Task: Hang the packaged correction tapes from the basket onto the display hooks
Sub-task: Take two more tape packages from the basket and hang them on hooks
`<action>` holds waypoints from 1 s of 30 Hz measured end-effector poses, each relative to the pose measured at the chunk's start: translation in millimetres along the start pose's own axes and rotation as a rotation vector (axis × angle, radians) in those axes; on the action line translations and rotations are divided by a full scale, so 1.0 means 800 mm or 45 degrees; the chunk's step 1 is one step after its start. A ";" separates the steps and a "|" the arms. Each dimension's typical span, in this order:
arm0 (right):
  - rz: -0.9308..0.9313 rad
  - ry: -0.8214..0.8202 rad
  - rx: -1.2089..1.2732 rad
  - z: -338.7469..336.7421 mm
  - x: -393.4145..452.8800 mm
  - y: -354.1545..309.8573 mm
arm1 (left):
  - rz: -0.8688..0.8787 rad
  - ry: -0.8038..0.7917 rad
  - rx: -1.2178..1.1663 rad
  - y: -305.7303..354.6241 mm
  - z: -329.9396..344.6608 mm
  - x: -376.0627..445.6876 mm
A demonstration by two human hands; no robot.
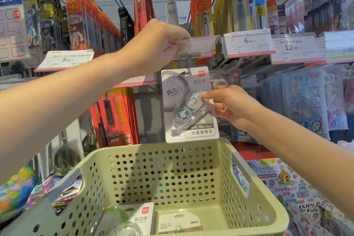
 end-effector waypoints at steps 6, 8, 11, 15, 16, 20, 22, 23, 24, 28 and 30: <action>0.024 0.031 0.030 -0.005 0.008 0.003 | 0.008 0.008 -0.011 0.003 0.000 -0.002; 0.035 0.047 0.059 -0.007 0.012 0.002 | 0.010 0.009 -0.011 0.002 0.000 -0.002; 0.057 0.040 0.041 -0.005 0.015 0.004 | 0.005 0.015 -0.017 0.000 0.000 -0.001; 0.111 0.071 -0.061 -0.005 0.027 0.012 | -0.005 0.016 -0.051 0.000 0.003 -0.001; 0.127 0.091 -0.093 -0.006 0.031 0.013 | -0.019 0.026 -0.065 -0.001 0.003 -0.002; 0.177 0.111 -0.184 -0.001 0.049 0.016 | 0.027 0.040 -0.039 0.002 0.004 -0.006; 0.208 0.136 -0.245 0.002 0.056 0.018 | 0.081 0.030 -0.018 0.004 0.005 -0.009; 0.224 0.153 -0.275 0.002 0.061 0.020 | 0.102 0.030 -0.009 0.004 0.006 -0.011; 0.230 0.158 -0.300 0.002 0.065 0.022 | 0.118 0.034 0.000 0.005 0.007 -0.013; 0.204 0.183 -0.454 0.000 0.081 0.029 | 0.184 0.010 0.051 0.006 0.015 -0.021; 0.176 0.177 -0.536 0.001 0.086 0.032 | 0.225 -0.015 0.101 0.008 0.019 -0.026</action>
Point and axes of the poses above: each hand's wrist, its own x-axis towards the middle knuckle, its own z-axis out of the palm, y = z × x, the point moved 4 cm from there along x, towards the middle knuckle, and after that the axes turned 3 degrees about -x, right-handed, at the moved point
